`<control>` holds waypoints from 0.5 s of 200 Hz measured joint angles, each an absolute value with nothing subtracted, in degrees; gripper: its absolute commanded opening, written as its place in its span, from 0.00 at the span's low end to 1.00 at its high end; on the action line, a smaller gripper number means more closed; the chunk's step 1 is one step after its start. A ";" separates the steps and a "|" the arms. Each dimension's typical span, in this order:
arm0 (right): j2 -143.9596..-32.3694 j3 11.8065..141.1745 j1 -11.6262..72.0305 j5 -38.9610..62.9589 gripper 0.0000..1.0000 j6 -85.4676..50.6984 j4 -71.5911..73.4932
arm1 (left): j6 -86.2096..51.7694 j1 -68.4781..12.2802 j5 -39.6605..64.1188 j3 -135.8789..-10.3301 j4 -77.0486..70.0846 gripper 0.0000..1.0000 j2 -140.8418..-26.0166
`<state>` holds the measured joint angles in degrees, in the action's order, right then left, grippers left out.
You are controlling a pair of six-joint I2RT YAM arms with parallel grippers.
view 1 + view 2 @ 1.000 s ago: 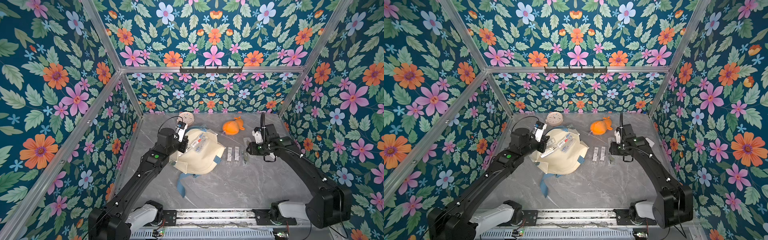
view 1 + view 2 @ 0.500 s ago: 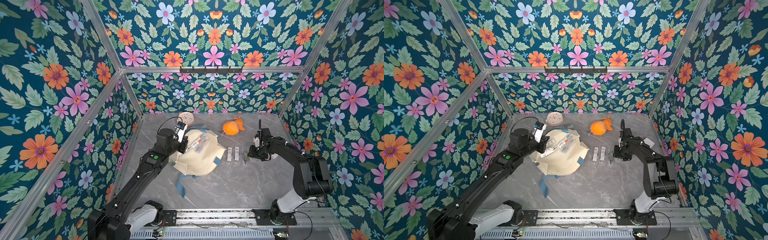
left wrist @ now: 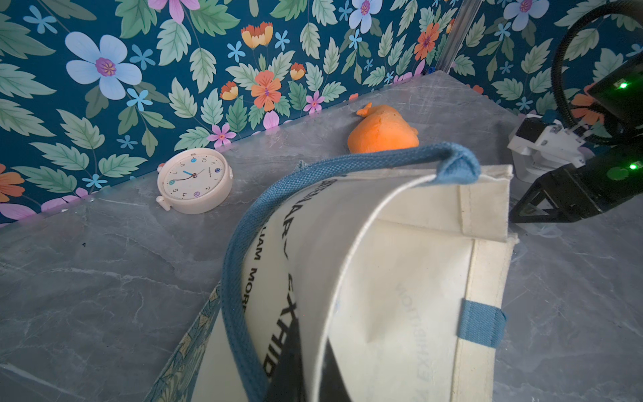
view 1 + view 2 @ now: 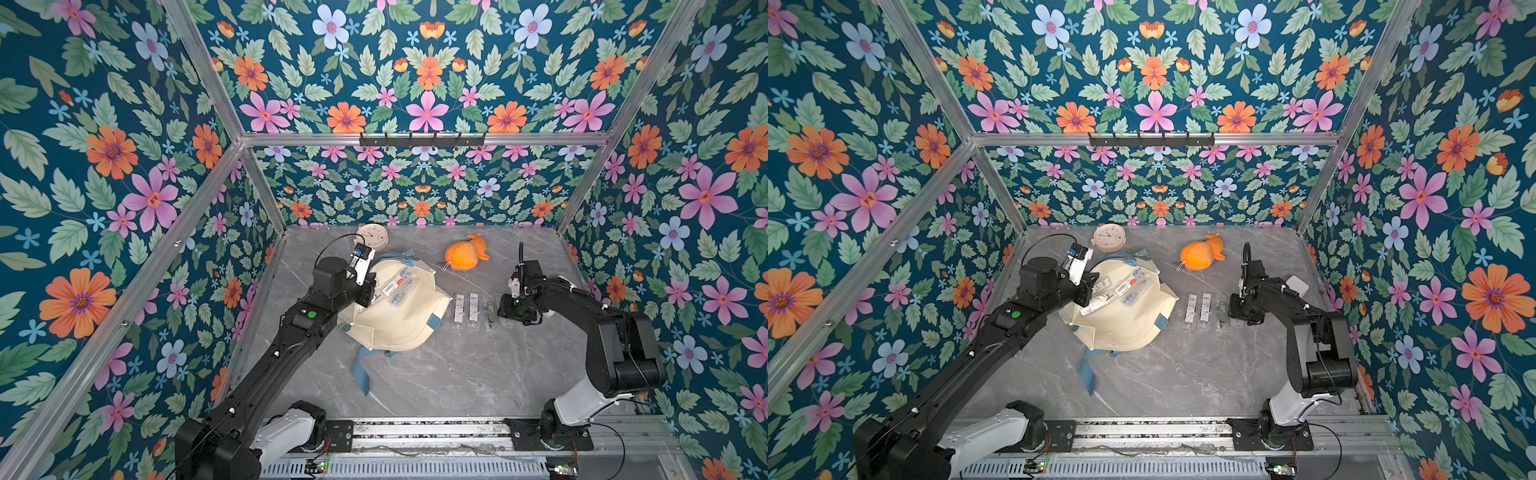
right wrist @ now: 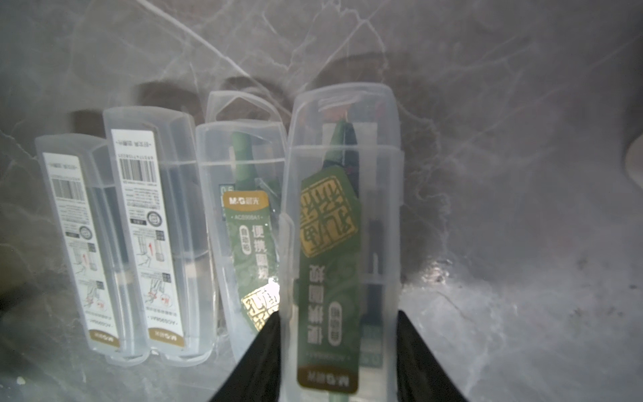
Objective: Take out the compass set from the canvas bag
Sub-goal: Place the compass set at the center of the board.
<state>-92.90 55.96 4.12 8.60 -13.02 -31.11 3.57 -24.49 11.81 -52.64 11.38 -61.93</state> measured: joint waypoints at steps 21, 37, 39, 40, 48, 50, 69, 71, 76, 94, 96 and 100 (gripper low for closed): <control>-92.82 55.94 4.12 8.60 0.51 -13.02 -31.11 | 3.57 -24.49 11.81 -52.64 11.38 0.00 -61.93; -92.90 56.01 4.12 8.60 0.54 -13.04 -31.14 | 3.44 -24.49 11.81 -52.64 11.38 0.00 -61.93; -92.92 56.03 4.12 8.60 0.54 -13.04 -31.14 | 3.44 -24.49 11.81 -52.64 11.38 0.00 -61.93; -92.92 56.03 4.12 8.60 0.54 -13.04 -31.14 | 3.44 -24.49 11.81 -52.64 11.38 0.00 -61.93; -93.01 56.03 4.12 8.62 0.56 -13.04 -31.11 | 3.44 -24.49 11.81 -52.64 11.38 0.00 -61.91; -93.03 56.03 4.12 8.62 0.56 -13.04 -31.11 | 3.44 -24.49 11.81 -52.64 11.38 0.00 -61.91; -93.23 56.03 4.12 8.62 0.58 -13.04 -31.11 | 3.44 -24.49 11.81 -52.64 11.38 0.00 -61.80; -93.25 56.03 4.12 8.62 0.58 -13.04 -31.11 | 3.44 -24.49 11.81 -52.64 11.38 0.00 -61.80; -93.30 56.03 4.12 8.62 0.58 -13.04 -31.14 | 3.44 -24.49 11.81 -52.64 11.38 0.00 -61.73; -93.36 56.03 4.12 8.62 0.59 -13.04 -31.11 | 3.44 -24.49 11.81 -52.64 11.38 0.00 -61.69; -93.36 56.03 4.12 8.62 0.59 -13.04 -31.11 | 3.44 -24.49 11.81 -52.64 11.38 0.00 -61.69; -93.38 56.03 4.12 8.62 0.59 -13.04 -31.11 | 3.44 -24.49 11.81 -52.64 11.38 0.00 -61.69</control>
